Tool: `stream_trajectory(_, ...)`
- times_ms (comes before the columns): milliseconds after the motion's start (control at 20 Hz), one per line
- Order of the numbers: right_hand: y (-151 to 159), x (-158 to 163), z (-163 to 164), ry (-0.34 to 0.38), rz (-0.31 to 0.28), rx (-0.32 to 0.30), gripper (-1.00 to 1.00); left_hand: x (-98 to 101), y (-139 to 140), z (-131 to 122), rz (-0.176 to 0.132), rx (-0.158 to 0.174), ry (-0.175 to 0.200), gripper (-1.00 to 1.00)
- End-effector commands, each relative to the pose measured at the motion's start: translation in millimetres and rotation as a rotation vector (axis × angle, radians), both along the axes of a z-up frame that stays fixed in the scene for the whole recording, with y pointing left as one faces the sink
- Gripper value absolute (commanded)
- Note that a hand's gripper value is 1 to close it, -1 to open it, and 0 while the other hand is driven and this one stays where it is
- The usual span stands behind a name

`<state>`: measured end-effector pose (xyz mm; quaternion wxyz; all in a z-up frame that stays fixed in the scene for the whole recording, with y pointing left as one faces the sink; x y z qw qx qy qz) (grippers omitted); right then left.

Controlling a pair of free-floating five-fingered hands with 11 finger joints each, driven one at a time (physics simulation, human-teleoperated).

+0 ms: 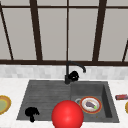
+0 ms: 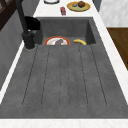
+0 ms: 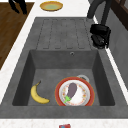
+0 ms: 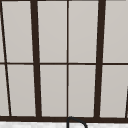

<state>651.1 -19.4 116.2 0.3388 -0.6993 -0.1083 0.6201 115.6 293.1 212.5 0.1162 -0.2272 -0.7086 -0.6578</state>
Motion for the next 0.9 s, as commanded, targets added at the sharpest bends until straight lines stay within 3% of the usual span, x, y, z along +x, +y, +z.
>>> stream_trajectory(0, 31, 2, -6, 0.001, 0.001, -0.012, 1.0, 0.0, 0, 0, 0.0, 0.0, 0.0, 0.0)
stream_trajectory(300, 40, 1, -17, -0.113, -0.121, -0.076, 1.0, 0.0, 0, 0, 0.0, 0.0, 0.0, 0.0)
stream_trajectory(500, 41, 1, -15, -0.132, -0.134, -0.08, 1.0, 0.0, 0, 0, 0.0, 0.0, 0.0, 0.0)
stream_trajectory(600, 23, 8, -14, -0.123, -0.084, -0.055, 1.0, 0.0, 0, 0, 0.0, 0.0, 0.0, 0.0)
stream_trajectory(650, 11, -1, -14, -0.126, -0.146, -0.063, 1.0, 0.0, 0, 0, 0.0, 0.0, 0.0, 0.0)
stream_trajectory(700, 10, -1, -15, -0.12, -0.144, -0.067, 1.0, 0.0, 0, 0, 0.0, 0.0, 0.0, 0.0)
stream_trajectory(750, 31, 0, -19, -0.144, -0.138, -0.128, 1.0, 0.0, 0, 0, 0.0, 0.0, 0.0, 0.0)
stream_trajectory(800, 10, 15, -14, -0.071, -0.131, -0.066, 1.0, 0.0, 0, 0, 0.0, 0.0, 0.0, 0.0)
stream_trajectory(850, 27, 6, -2, -0.071, -0.125, -0.028, 1.0, 0.0, 0, 0, 0.0, 0.0, 0.0, 0.0)
